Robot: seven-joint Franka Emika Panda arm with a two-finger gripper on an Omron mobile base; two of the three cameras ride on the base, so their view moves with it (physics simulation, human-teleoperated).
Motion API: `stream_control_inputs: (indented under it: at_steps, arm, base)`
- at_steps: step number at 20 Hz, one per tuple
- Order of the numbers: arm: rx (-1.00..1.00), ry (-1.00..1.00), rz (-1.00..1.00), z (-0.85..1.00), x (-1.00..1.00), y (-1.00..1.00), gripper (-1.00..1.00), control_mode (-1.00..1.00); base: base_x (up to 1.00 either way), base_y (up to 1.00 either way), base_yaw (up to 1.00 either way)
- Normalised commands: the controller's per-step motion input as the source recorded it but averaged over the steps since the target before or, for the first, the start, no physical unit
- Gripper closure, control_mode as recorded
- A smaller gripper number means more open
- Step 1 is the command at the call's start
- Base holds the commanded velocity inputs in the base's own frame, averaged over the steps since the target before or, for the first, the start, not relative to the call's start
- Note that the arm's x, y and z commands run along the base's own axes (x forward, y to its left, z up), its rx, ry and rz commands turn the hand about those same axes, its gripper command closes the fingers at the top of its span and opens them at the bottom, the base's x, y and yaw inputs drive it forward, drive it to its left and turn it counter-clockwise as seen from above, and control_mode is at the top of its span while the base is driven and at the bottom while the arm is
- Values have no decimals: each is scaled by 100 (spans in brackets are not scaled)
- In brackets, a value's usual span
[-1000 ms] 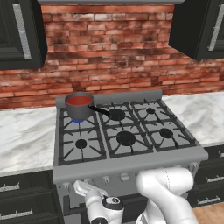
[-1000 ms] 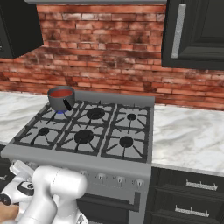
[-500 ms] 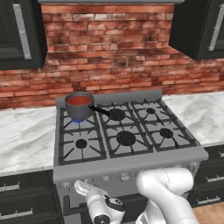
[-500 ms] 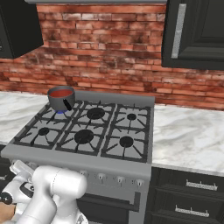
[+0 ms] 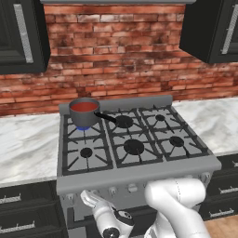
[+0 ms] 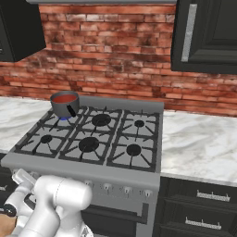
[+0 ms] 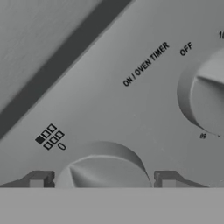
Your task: Wait until the marinara sauce is simmered to a deep red color and then turn off the stove.
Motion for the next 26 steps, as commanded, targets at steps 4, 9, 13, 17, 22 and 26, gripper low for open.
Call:
stream_control_inputs:
  at_steps: [4,9,13,17,22,26]
  arm:
    - [39,-6,-32,-11,-11,0,100,-100]
    - [41,-3,-32,-6,-21,0,100,-100]
    - [43,-2,-26,0,-31,-9,100,-100]
    - [36,0,-7,0,-52,-6,100,-100]
    - [21,0,0,0,-62,-3,100,-100]
    - [16,0,0,0,-52,-12,100,-100]
  base:
    - [0,0,0]
    - [0,0,0]
    - [0,0,0]
    - [0,0,0]
    - [0,0,0]
    - [0,0,0]
